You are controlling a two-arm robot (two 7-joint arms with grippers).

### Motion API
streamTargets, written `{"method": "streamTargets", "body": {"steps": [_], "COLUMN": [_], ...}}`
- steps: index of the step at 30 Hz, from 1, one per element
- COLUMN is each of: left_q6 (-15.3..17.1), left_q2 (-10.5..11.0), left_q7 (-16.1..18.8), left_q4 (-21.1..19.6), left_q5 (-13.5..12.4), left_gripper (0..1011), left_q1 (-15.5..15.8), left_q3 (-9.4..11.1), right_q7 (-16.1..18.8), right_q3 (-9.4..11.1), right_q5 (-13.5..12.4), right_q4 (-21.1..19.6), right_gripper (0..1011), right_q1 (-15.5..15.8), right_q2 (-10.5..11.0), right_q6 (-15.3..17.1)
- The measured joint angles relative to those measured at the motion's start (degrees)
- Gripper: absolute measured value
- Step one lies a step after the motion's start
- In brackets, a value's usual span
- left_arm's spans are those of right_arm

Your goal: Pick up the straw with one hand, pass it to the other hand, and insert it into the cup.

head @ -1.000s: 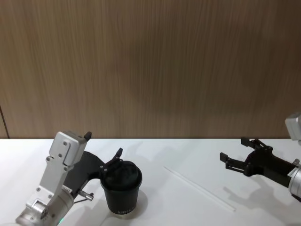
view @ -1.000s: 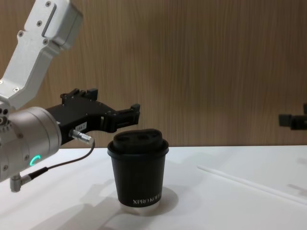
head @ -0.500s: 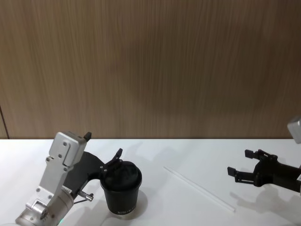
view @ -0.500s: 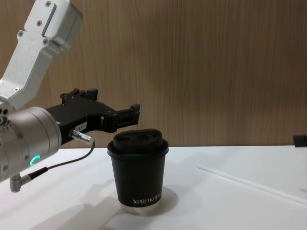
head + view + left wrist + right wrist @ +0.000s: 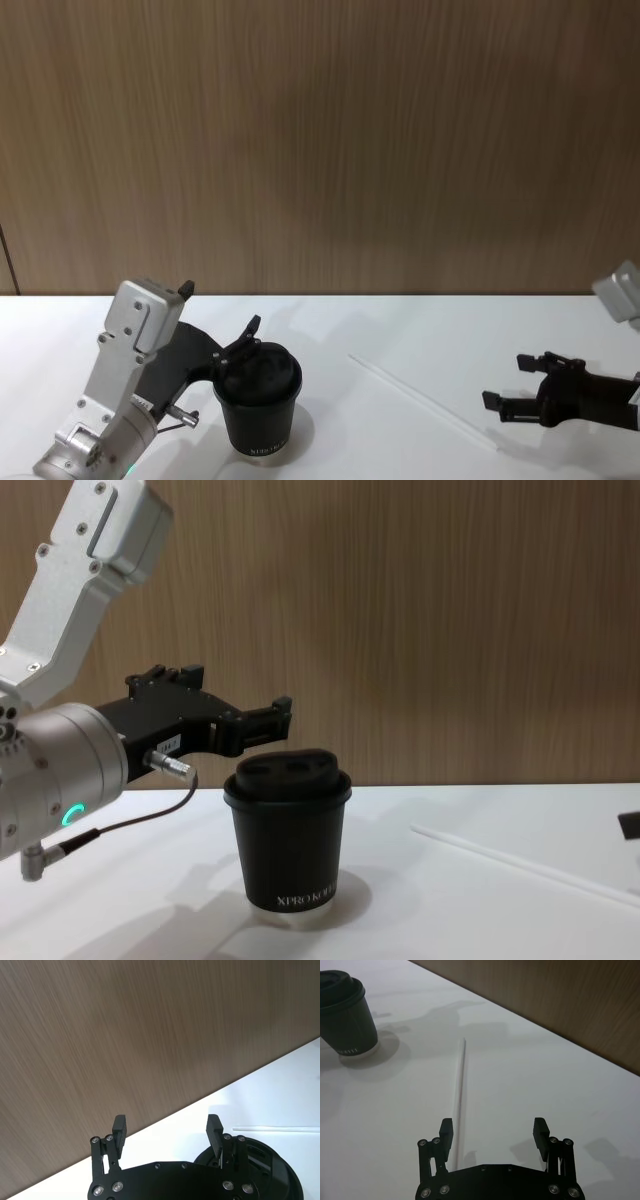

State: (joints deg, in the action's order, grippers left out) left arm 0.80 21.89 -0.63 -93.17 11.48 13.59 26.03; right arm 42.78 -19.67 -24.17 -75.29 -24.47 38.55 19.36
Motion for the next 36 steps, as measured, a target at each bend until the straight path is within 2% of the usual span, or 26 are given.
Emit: {"method": "streamTargets", "body": {"steps": [3,13,36], "left_q6": [0.0,0.0,0.0], "left_q2": [0.0,0.0,0.0], "left_q7": [0.0,0.0,0.0], "left_q4": [0.0,0.0,0.0], "left_q5": [0.0,0.0,0.0], "left_gripper": [1003,1003,1003], "left_q1": [0.0,0.0,0.0], "left_q3": [0.0,0.0,0.0], "right_q7": [-0.24,-0.78,-1.1], "right_q3": [-0.69,-2.02,-4.9], "right_q5": [0.17,0.37,1.04], "right_q4": [-0.7,-2.08,-2.92], "right_gripper": [1001,1001,1001], "right_q1": [0.18,0.67,0.8], "right_q2": [0.31,0.84,1.17], "right_q6": [1.44,3.23,2.75]}}
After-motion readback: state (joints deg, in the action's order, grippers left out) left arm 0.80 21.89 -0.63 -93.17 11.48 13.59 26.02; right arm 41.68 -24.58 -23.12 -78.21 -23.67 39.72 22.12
